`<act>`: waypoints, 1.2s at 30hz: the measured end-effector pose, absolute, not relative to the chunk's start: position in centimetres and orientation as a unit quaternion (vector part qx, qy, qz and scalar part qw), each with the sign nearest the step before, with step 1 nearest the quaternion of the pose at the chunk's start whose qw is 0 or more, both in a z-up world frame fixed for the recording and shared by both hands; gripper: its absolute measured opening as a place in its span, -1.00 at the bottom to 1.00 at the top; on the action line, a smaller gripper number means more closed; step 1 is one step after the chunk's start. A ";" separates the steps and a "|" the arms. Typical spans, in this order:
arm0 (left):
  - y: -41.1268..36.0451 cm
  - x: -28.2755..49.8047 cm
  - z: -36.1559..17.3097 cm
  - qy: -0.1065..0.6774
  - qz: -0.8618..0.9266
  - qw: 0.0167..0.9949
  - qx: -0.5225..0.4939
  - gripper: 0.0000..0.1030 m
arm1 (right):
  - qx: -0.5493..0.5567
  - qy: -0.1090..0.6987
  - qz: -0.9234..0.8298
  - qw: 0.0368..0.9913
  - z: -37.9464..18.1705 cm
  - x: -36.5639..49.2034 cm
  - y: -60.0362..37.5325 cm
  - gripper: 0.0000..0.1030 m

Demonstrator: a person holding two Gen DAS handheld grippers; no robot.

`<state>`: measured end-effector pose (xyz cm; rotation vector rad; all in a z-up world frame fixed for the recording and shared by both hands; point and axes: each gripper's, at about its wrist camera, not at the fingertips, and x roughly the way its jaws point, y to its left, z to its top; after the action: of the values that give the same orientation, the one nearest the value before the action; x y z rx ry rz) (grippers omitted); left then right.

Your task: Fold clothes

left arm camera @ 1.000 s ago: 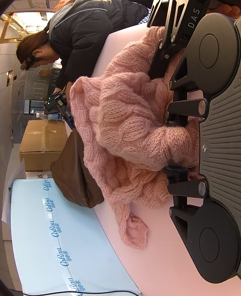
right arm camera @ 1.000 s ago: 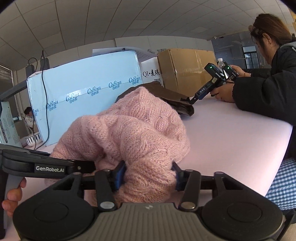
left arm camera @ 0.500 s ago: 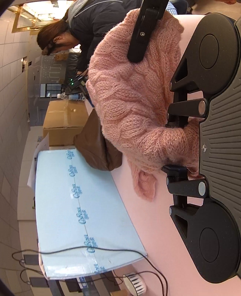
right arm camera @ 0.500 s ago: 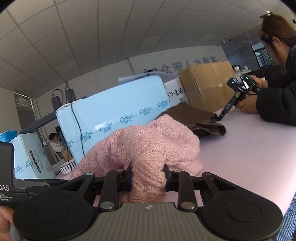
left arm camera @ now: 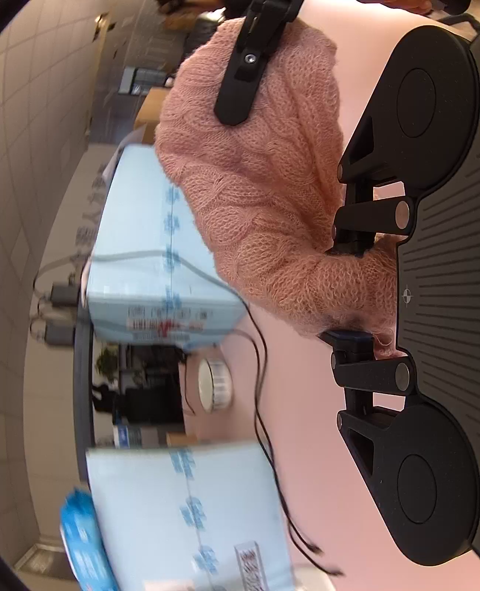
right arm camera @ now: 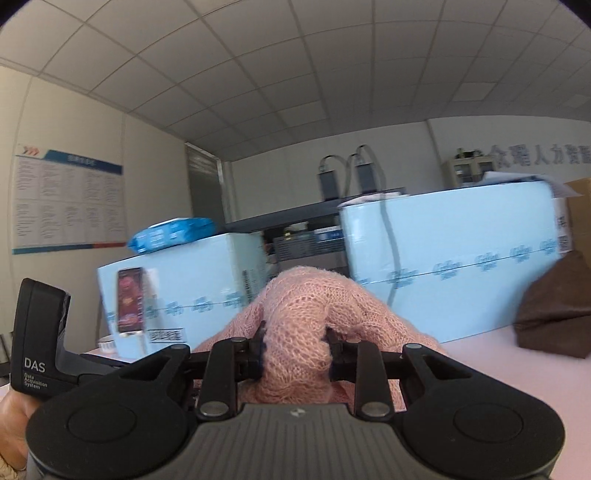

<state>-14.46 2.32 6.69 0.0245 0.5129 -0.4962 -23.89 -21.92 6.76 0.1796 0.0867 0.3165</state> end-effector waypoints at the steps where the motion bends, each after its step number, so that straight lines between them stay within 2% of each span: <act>1: 4.3 -14.5 6.3 0.260 -0.226 0.939 -0.004 -0.39 | 0.085 0.060 0.188 0.977 6.7 -22.8 -20.1 -0.44; 4: 8.9 -14.9 4.2 0.302 -0.193 0.932 -0.049 -0.39 | 0.085 0.110 0.247 0.959 6.1 -20.2 -15.4 -0.44; 7: 12.7 -15.9 2.2 0.335 -0.187 0.917 -0.111 -0.16 | 0.051 0.163 0.286 0.943 4.7 -18.6 -10.1 -0.44; 8: 13.7 -16.4 2.0 0.330 -0.182 0.917 -0.130 0.09 | 0.042 0.173 0.291 0.940 4.2 -18.6 -8.9 -0.44; 9: 14.8 -17.0 2.1 0.329 -0.165 0.919 -0.144 0.42 | 0.033 0.185 0.294 0.937 3.5 -18.7 -7.7 -0.43; 11: 16.5 -18.2 2.9 0.331 -0.110 0.923 -0.162 0.51 | 0.032 0.206 0.296 0.932 2.5 -18.7 -6.4 -0.34; 13: 17.9 -19.3 4.0 0.304 -0.103 0.931 -0.173 0.68 | 0.033 0.232 0.303 0.924 1.6 -18.5 -5.6 -0.29; 14: 18.4 -19.9 4.5 0.289 -0.100 0.937 -0.170 0.88 | 0.031 0.242 0.306 0.920 1.3 -18.4 -5.4 -0.21; 15: 18.8 -20.6 5.0 0.275 -0.093 0.944 -0.160 0.97 | 0.028 0.251 0.309 0.917 1.0 -18.3 -5.2 -0.12; 16: 18.8 -21.0 5.6 0.260 -0.085 0.951 -0.144 0.98 | 0.026 0.260 0.312 0.913 0.8 -18.2 -5.0 -0.06; 17: 18.7 -21.4 6.1 0.248 -0.077 0.957 -0.130 0.98 | 0.025 0.266 0.316 0.910 0.6 -18.0 -4.8 0.09; 19: 18.3 -21.9 6.8 0.230 -0.065 0.966 -0.101 0.99 | 0.033 0.283 0.339 0.897 0.5 -17.9 -4.8 0.44; 20: 18.1 -22.0 7.1 0.226 -0.067 0.967 -0.095 1.00 | 0.038 0.292 0.354 0.888 0.4 -17.8 -4.9 0.77; 21: 17.8 -22.1 7.3 0.224 -0.075 0.968 -0.090 1.00 | 0.041 0.299 0.371 0.878 0.4 -17.8 -5.0 0.91; 27: 16.1 -23.3 9.1 0.230 -0.163 0.956 -0.078 1.00 | 0.083 0.245 0.430 0.865 2.9 -20.3 -10.4 0.91; 30: 16.0 -23.1 9.6 0.258 -0.258 0.923 -0.121 1.00 | 0.119 0.188 0.447 0.867 3.8 -21.5 -15.6 0.97; 33: 14.4 -22.6 8.9 0.282 -0.319 0.898 -0.114 1.00 | 0.190 0.171 0.384 0.887 3.1 -21.3 -21.4 0.99; 36: 11.6 -21.5 6.9 0.304 -0.290 0.907 -0.044 1.00 | 0.244 0.209 0.303 0.897 2.0 -19.5 -24.8 1.00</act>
<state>-21.50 11.59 6.91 -0.0905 0.6273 -0.5979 -19.53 -24.80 1.97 0.5045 0.4326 0.6267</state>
